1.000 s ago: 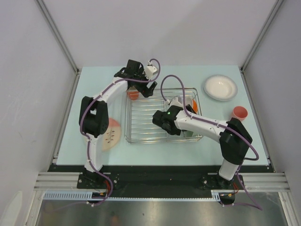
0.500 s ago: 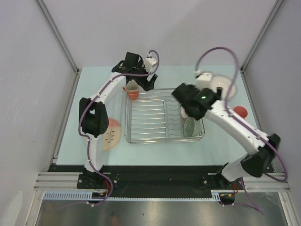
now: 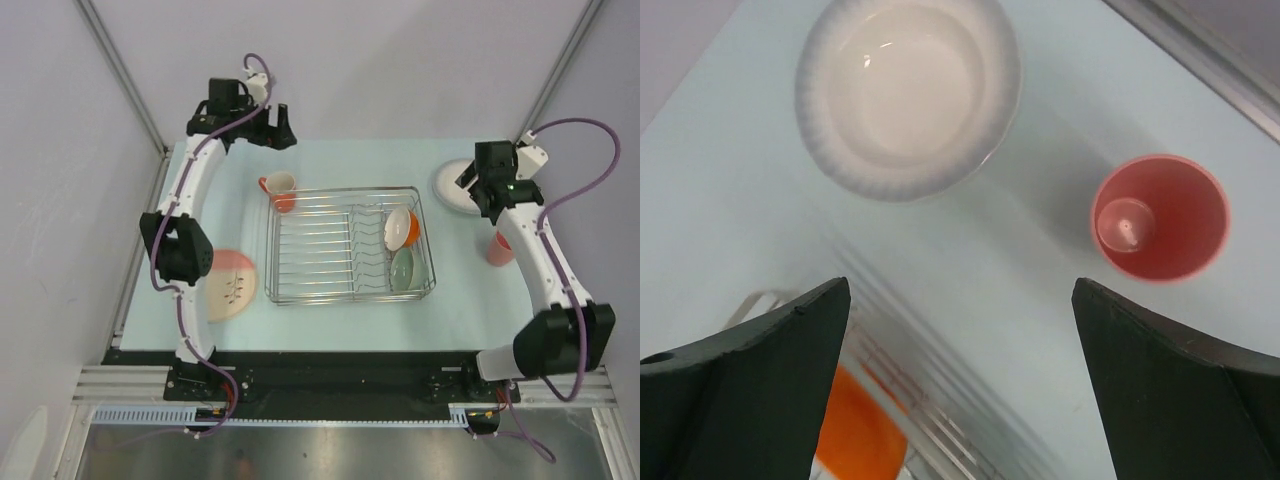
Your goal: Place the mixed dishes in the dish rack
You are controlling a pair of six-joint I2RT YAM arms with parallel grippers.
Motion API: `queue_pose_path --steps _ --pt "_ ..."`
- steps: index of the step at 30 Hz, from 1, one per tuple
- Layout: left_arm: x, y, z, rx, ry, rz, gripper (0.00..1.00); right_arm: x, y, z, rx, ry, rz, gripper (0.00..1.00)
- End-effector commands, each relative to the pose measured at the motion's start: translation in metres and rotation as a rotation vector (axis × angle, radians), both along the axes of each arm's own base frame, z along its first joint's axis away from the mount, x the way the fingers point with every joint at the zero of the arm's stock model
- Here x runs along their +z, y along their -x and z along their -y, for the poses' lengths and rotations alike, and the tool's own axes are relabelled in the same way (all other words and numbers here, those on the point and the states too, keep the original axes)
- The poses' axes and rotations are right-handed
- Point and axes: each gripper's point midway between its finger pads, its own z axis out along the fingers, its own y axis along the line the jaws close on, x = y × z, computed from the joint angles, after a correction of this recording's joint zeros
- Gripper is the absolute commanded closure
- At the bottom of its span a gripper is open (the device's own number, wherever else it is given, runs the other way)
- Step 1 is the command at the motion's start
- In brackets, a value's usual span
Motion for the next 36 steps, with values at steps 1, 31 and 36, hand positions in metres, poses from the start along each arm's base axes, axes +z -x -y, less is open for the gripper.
queue_pose_path --steps 1,31,36 --pt "0.007 0.014 -0.005 0.005 0.077 -0.069 0.00 -0.025 -0.027 0.039 -0.078 -0.165 0.077 0.03" --pt "-0.011 0.045 -0.025 -0.033 0.011 -0.090 0.00 -0.188 -0.110 0.094 -0.004 -0.292 -0.224 0.10" --pt "-0.013 0.044 -0.027 -0.032 0.010 -0.092 0.00 -0.205 -0.128 0.065 0.083 -0.325 -0.268 0.14"
